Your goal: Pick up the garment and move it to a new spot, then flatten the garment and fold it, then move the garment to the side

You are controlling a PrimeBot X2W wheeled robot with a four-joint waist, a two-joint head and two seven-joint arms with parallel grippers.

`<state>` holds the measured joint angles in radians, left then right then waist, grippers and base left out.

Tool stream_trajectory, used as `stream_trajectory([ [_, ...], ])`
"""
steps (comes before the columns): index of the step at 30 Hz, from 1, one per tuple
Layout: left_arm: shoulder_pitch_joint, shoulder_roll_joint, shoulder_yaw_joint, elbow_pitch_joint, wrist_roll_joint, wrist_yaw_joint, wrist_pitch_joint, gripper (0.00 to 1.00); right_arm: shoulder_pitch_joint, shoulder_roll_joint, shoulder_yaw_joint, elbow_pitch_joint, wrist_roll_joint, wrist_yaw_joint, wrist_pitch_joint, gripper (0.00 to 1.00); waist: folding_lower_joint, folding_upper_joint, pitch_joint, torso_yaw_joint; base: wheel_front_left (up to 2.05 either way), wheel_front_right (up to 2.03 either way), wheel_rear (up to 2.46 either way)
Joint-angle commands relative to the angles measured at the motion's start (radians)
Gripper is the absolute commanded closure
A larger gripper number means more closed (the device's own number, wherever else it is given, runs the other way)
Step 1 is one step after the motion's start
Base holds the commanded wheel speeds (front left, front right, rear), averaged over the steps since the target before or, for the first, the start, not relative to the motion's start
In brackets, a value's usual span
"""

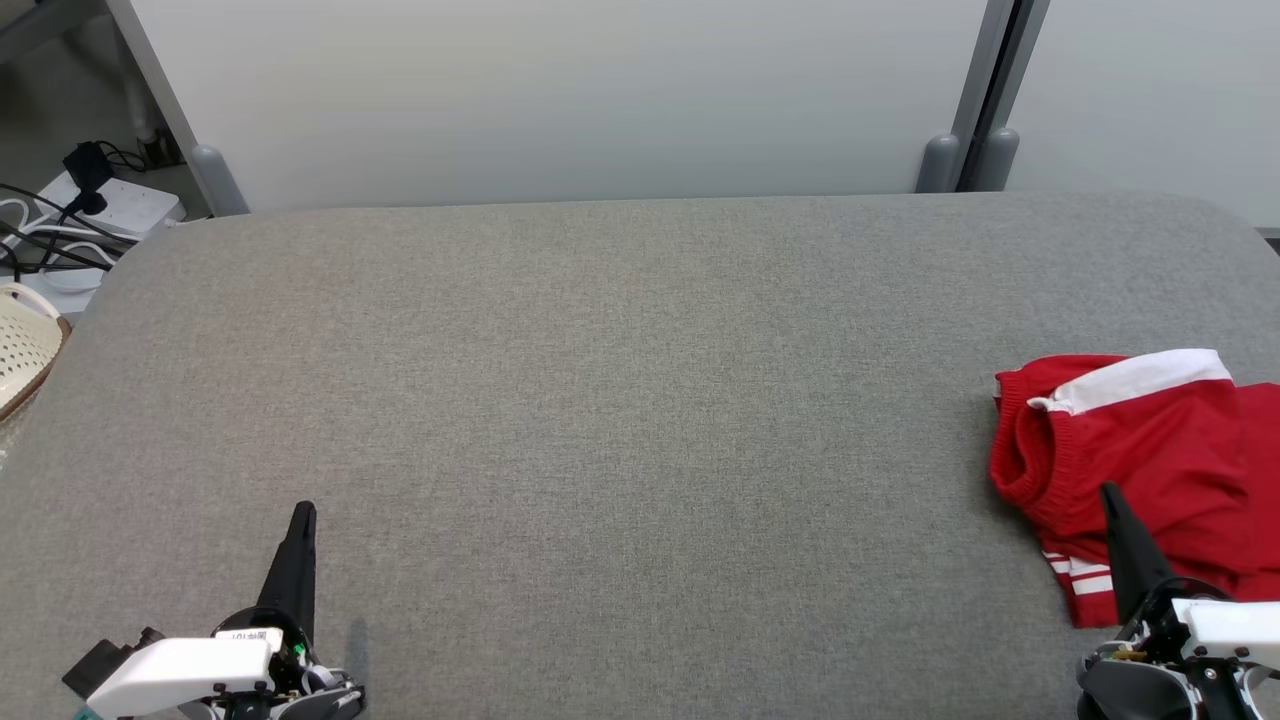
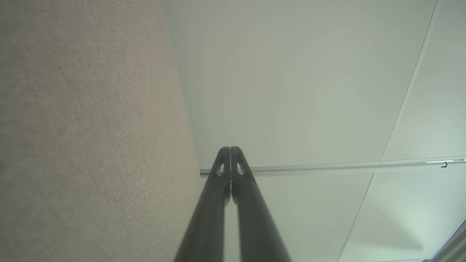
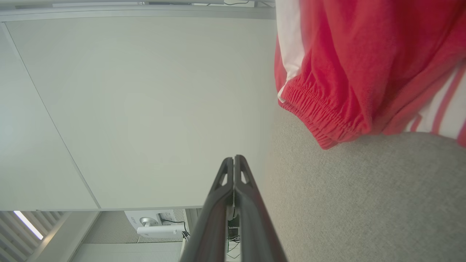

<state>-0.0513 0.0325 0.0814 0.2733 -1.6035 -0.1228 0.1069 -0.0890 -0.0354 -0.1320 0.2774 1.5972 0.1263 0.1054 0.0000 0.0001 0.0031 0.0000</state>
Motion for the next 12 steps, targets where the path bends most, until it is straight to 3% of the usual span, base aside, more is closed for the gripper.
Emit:
stream_trajectory([
  [1, -0.057, 0.018, 0.032, -0.028, -0.005, -0.008, 0.006, 1.0, -0.019, -0.015, 0.018, -0.033, 0.012, 0.004, 0.008, 1.0, 0.0, -0.0001, 0.0, 0.0, 0.0, 0.0, 0.0],
  [12, -0.057, 0.018, 0.032, -0.028, -0.005, -0.008, 0.006, 1.0, -0.019, -0.015, 0.018, -0.033, 0.012, 0.004, 0.008, 1.0, 0.0, -0.0001, 0.0, 0.0, 0.0, 0.0, 0.0],
])
